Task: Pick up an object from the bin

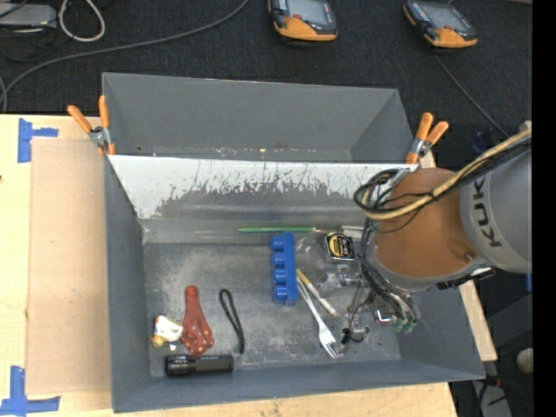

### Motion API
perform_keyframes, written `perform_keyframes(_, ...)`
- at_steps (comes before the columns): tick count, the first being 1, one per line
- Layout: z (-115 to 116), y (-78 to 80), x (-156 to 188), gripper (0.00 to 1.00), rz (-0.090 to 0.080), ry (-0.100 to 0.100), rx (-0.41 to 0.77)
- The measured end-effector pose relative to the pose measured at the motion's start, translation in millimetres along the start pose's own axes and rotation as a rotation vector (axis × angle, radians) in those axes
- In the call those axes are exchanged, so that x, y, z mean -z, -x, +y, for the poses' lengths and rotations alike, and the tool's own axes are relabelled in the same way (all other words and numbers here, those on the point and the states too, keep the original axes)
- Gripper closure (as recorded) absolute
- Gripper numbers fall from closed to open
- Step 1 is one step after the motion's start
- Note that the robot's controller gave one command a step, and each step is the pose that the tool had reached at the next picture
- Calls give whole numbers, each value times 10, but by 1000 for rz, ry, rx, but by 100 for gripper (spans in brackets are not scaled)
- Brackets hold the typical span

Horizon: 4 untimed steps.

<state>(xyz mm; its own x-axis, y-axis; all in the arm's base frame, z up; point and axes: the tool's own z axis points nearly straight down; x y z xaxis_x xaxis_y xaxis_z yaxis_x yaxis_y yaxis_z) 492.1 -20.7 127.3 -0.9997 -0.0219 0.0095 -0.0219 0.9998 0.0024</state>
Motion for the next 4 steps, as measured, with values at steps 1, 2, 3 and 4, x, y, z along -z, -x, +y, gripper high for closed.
perform_keyframes(1, -1, -55, -406, 0, -3, 0, -173)
perform_keyframes(2, 29, -21, -572, 100, -3, 1, -137)
perform_keyframes(3, 29, -21, -570, 100, -3, 1, -137)
perform_keyframes(4, 31, -55, -138, 100, 7, 1, -137)
